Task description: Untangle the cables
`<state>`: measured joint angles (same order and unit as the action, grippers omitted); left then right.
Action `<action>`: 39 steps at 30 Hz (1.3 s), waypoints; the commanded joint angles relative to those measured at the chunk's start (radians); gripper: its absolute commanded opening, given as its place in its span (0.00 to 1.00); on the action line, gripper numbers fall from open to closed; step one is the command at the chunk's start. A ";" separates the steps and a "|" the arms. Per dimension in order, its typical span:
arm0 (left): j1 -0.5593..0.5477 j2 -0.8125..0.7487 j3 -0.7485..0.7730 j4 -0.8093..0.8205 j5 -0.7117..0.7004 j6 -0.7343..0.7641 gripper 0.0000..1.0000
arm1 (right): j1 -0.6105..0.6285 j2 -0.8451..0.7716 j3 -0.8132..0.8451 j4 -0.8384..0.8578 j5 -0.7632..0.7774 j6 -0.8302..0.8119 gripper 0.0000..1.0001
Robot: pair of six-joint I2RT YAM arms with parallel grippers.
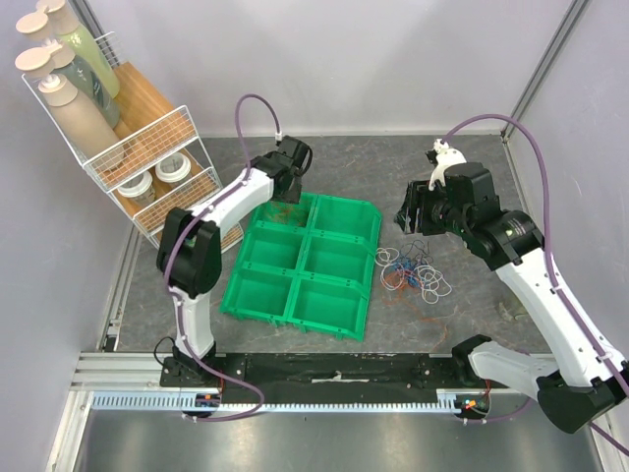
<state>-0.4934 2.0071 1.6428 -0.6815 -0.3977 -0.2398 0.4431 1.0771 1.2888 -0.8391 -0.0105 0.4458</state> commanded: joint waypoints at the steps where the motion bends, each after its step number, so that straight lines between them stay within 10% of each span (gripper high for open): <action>1: -0.008 -0.132 0.041 -0.033 0.074 -0.044 0.73 | 0.002 0.012 -0.017 0.003 0.036 0.017 0.64; 10: -0.059 -0.294 -0.001 -0.001 0.507 -0.191 0.73 | -0.122 0.148 -0.190 -0.107 0.083 0.067 0.63; 17: -0.354 -0.317 -0.130 0.290 0.884 -0.127 0.65 | -0.233 0.144 -0.377 0.005 -0.089 0.039 0.60; 23: -0.597 -0.219 -0.150 0.272 0.663 0.105 0.62 | -0.254 0.101 -0.486 0.098 -0.075 0.063 0.61; 33: -0.603 -0.219 -0.284 0.390 0.674 0.014 0.65 | -0.257 0.069 -0.649 0.285 -0.195 0.117 0.57; 35: -0.605 -0.202 -0.311 0.428 0.663 -0.009 0.69 | -0.257 0.050 -0.658 0.301 -0.165 0.125 0.53; 39: -0.602 -0.159 -0.327 0.464 0.622 -0.029 0.65 | -0.259 0.003 -0.635 0.284 -0.112 0.133 0.00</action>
<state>-1.0943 1.8038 1.3251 -0.3054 0.2703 -0.2302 0.1875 1.1423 0.6281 -0.6033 -0.1658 0.5556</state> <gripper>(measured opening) 0.690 0.154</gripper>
